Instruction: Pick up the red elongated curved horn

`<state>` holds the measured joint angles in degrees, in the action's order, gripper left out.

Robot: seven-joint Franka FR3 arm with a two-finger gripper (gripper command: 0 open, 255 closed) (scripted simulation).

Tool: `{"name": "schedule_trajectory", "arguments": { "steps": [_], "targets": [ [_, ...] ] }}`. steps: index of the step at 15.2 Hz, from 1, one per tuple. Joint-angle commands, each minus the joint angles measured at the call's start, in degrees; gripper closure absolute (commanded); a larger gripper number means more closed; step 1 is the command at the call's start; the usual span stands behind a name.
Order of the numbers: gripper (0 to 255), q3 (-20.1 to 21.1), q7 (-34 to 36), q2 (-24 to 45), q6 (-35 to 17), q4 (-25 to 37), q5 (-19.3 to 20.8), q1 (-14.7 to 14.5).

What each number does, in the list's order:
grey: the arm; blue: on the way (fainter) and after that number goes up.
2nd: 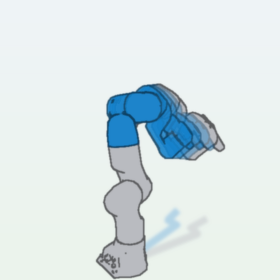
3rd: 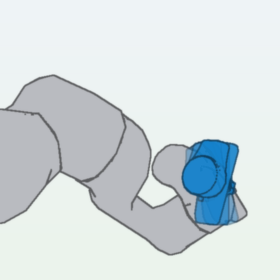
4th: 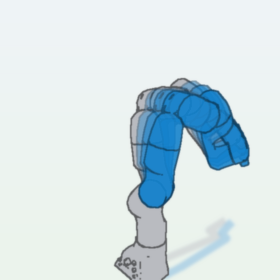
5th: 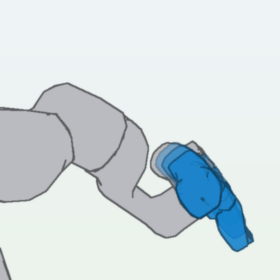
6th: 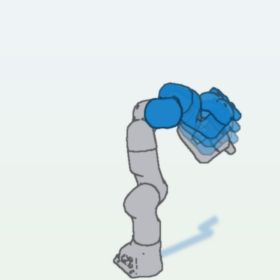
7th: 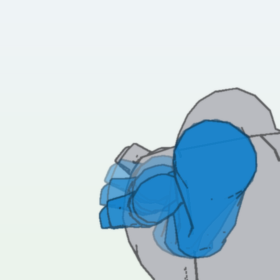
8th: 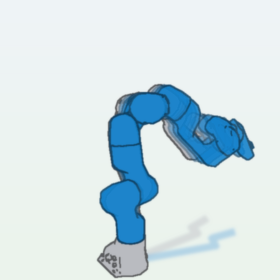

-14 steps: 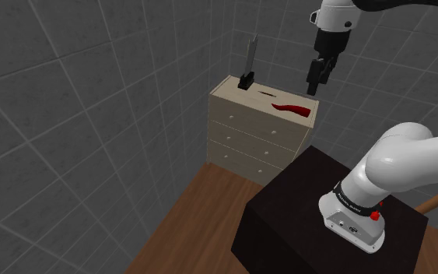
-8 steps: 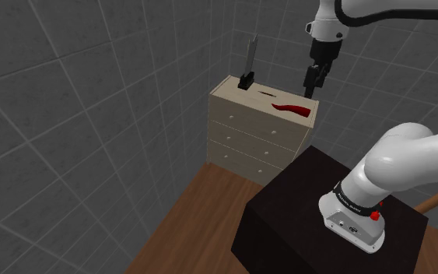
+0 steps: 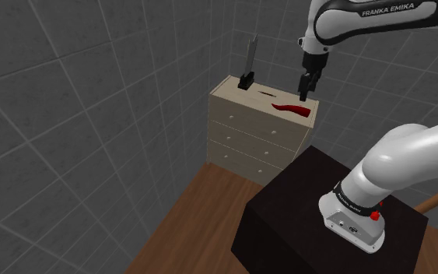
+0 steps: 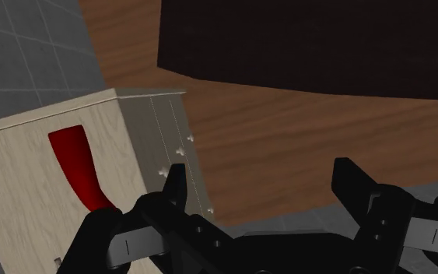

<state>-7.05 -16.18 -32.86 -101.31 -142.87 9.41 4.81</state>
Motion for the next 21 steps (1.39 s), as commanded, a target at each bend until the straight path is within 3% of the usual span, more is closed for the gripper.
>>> {"name": "schedule_trajectory", "arguments": {
  "steps": [1, 11, 21],
  "targets": [
    [0, -1.8, -2.0, 3.7, -3.1, 0.6, 1.4, 0.8],
    [0, -8.9, -10.9, 23.5, -16.5, 6.9, 4.3, 3.6],
    [0, -12.3, -20.8, 45.8, -25.2, 20.4, 1.0, 7.4]
  ]
}}
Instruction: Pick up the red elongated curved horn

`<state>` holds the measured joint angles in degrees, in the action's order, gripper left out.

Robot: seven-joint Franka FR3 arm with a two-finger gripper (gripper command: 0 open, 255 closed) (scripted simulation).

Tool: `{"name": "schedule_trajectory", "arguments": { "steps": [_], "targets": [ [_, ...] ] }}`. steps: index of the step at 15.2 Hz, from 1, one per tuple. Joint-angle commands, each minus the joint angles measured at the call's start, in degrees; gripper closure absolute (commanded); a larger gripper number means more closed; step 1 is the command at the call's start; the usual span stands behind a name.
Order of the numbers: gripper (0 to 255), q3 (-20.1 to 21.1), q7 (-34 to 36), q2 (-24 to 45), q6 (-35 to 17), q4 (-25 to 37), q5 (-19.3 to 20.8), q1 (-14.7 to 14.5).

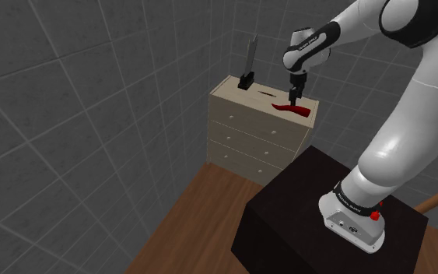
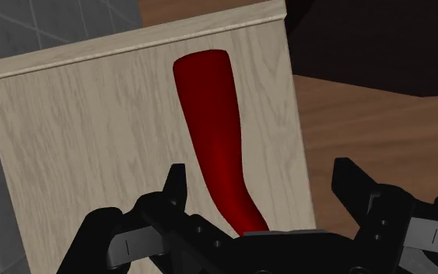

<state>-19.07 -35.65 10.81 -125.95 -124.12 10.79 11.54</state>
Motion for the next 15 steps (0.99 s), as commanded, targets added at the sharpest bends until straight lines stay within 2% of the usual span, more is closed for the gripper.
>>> {"name": "schedule_trajectory", "arguments": {
  "steps": [1, 11, 12, 15],
  "targets": [
    [0, -0.3, -2.2, 4.4, -1.1, 3.4, -0.9, 1.2],
    [0, 0.2, -2.4, 9.6, -6.2, 3.3, -2.1, 2.1],
    [255, 0.2, -2.4, 9.6, -6.2, 3.2, -2.1, 2.1],
    [255, 0.2, -2.5, 9.6, -6.2, 3.3, -2.1, 2.1]
  ]
}}
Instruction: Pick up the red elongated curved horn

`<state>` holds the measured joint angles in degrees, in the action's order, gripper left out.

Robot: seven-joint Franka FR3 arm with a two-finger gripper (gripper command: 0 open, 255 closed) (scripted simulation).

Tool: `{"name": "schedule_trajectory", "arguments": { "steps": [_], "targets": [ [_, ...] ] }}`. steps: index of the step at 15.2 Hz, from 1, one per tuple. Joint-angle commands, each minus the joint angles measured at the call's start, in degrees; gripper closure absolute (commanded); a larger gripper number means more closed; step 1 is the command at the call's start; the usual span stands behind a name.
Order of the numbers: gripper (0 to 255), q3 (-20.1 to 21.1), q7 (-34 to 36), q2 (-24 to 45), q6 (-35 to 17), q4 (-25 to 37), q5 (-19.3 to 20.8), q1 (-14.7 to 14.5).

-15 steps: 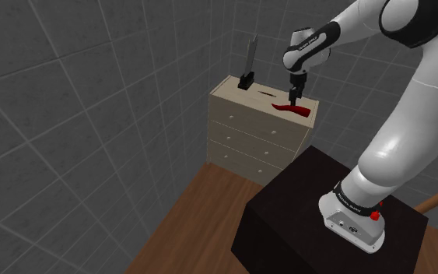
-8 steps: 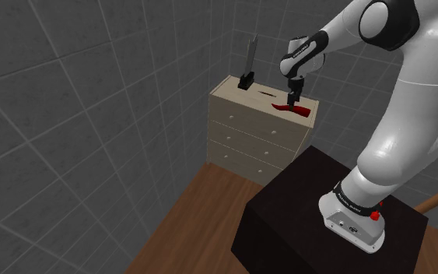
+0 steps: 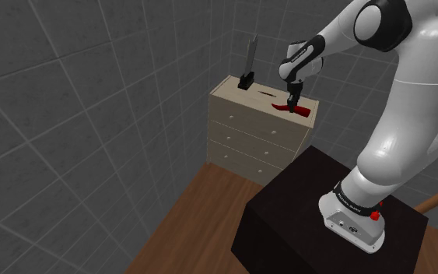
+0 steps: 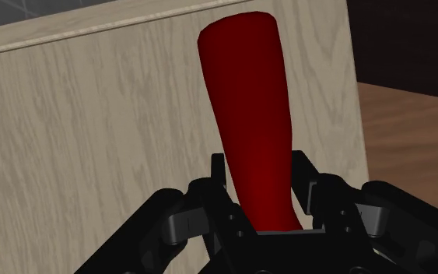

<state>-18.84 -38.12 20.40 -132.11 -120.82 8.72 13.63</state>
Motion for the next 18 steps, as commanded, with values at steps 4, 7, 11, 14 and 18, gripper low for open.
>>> {"name": "schedule_trajectory", "arguments": {
  "steps": [4, 7, 11, 14, 18],
  "targets": [
    [255, 0.0, 0.0, 0.0, 0.0, 0.0, 0.0, 0.0],
    [255, -0.1, 0.0, -0.6, 0.6, 0.0, 0.1, -0.1],
    [255, -0.4, -0.1, -2.8, 3.2, 0.4, 0.6, -0.4],
    [255, -0.5, -0.2, -4.4, 5.2, 0.9, 1.0, -0.6],
    [255, -0.7, -0.3, -6.5, 7.9, 1.6, 1.4, -0.8]
  ]
}}
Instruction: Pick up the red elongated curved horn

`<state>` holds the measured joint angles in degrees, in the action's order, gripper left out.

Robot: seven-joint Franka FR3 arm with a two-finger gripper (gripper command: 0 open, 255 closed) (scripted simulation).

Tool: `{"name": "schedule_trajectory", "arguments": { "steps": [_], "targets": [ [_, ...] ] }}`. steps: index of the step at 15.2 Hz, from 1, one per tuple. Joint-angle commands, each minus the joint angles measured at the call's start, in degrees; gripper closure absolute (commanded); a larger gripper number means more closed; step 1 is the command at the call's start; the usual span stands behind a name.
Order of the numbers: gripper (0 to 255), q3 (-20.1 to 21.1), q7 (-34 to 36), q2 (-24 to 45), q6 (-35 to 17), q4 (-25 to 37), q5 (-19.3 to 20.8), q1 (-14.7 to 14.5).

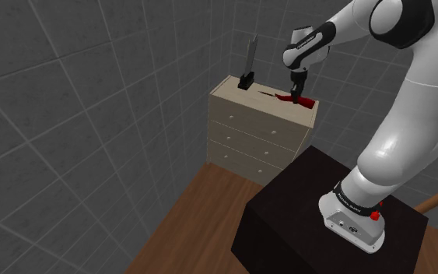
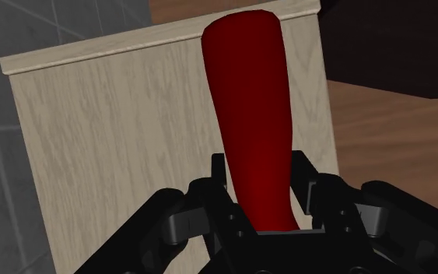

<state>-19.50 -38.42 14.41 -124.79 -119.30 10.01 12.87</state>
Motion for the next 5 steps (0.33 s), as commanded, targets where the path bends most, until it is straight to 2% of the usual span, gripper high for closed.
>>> {"name": "schedule_trajectory", "arguments": {
  "steps": [1, 5],
  "targets": [
    [255, -0.1, 0.0, -1.0, 1.3, 0.3, 0.2, -0.1],
    [255, -0.1, -0.1, -2.0, 2.8, 0.8, 0.4, -0.2]
  ]
}}
